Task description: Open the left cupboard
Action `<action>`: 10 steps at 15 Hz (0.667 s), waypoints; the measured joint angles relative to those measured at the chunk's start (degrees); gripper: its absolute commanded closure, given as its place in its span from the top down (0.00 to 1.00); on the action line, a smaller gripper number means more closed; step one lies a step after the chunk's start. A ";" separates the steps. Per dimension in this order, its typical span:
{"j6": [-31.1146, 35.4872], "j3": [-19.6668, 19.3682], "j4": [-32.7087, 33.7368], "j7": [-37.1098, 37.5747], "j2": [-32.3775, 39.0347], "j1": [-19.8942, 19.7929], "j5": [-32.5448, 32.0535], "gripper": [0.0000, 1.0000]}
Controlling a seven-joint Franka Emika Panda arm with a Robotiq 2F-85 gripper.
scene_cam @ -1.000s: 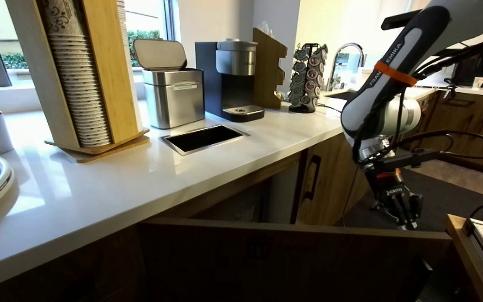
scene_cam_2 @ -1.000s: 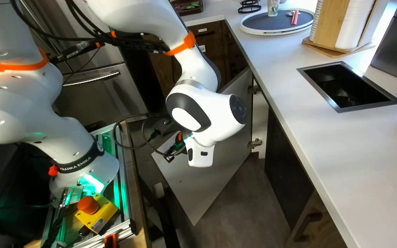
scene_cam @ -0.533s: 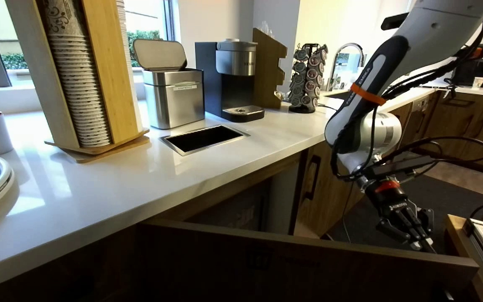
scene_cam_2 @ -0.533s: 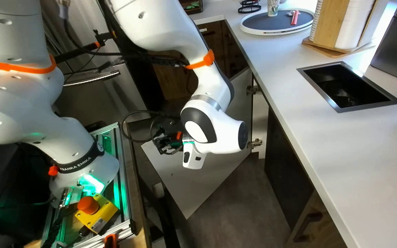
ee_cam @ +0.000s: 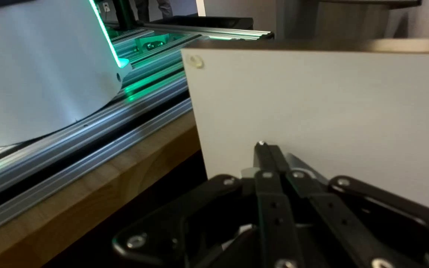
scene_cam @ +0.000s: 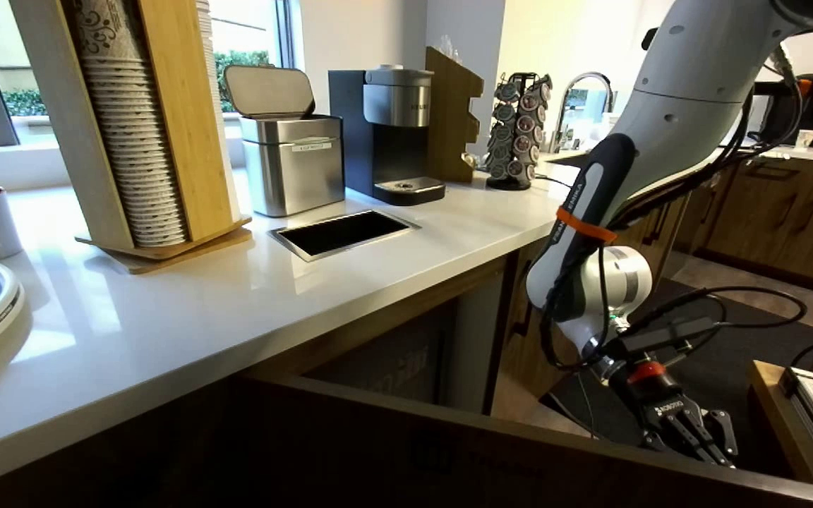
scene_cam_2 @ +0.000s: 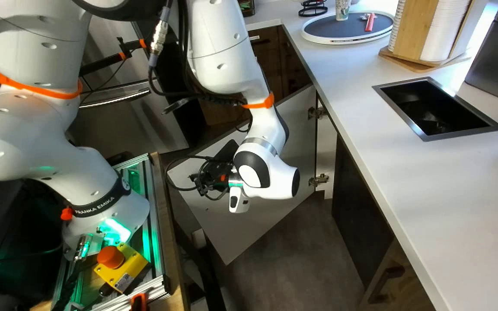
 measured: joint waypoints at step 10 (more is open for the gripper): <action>10.28 -9.20 -2.43 0.78 -12.39 3.45 -19.32 0.47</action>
